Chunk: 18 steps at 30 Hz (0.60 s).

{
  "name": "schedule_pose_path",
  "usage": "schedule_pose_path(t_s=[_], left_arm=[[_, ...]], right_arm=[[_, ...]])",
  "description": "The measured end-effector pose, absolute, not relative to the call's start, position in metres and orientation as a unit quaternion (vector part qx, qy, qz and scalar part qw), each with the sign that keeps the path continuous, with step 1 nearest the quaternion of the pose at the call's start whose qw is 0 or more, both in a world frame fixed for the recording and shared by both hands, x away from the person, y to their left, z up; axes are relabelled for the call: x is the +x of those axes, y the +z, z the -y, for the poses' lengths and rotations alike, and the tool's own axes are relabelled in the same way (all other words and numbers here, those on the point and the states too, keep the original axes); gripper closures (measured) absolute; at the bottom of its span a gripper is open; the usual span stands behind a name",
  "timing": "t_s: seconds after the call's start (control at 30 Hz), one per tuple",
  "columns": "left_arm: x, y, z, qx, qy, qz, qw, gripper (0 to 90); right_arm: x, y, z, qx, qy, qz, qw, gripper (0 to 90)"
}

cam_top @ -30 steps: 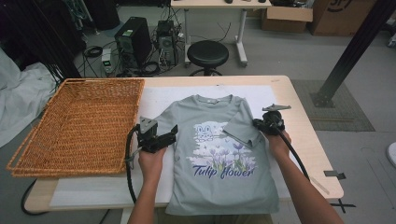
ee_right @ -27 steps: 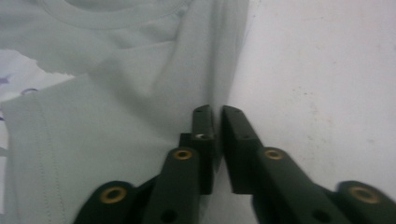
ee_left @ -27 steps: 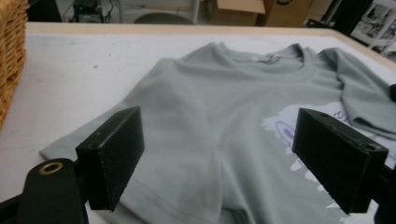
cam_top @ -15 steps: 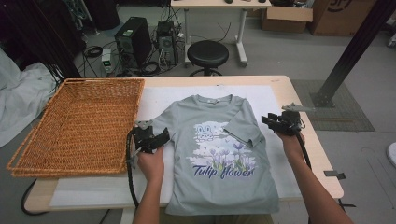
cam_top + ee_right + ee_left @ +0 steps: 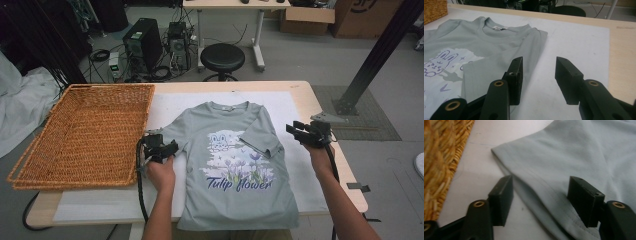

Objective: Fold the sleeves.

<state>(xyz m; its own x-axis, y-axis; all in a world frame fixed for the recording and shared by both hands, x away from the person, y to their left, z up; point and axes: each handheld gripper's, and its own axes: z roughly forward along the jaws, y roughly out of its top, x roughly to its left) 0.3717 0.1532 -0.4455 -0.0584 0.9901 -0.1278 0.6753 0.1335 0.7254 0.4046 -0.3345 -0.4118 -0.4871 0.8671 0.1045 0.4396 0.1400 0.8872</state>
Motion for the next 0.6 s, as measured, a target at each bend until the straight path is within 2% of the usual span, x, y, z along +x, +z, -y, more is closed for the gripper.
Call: schedule_pose_path(t_s=[0.2,0.27,0.3,0.4,0.6], left_arm=[[0.371,-0.445,-0.154,0.622,0.263,-0.675,0.299,56.9],[0.370,-0.444,-0.156,0.626,0.252,-0.669,0.312,68.9],[0.370,-0.445,-0.155,0.632,0.251,-0.662,0.314,70.0],[0.371,-0.445,-0.152,0.639,0.246,-0.653,0.324,82.2],[0.372,-0.446,-0.160,0.625,0.210,-0.666,0.349,87.3]], right_arm=[[0.393,-0.415,0.345,0.460,0.480,-0.712,0.227,57.3],[0.391,-0.417,0.347,0.463,0.478,-0.712,0.226,57.0],[0.391,-0.417,0.348,0.464,0.477,-0.712,0.225,57.0],[0.389,-0.419,0.349,0.466,0.476,-0.712,0.224,57.1],[0.387,-0.416,0.348,0.460,0.480,-0.712,0.226,57.4]])
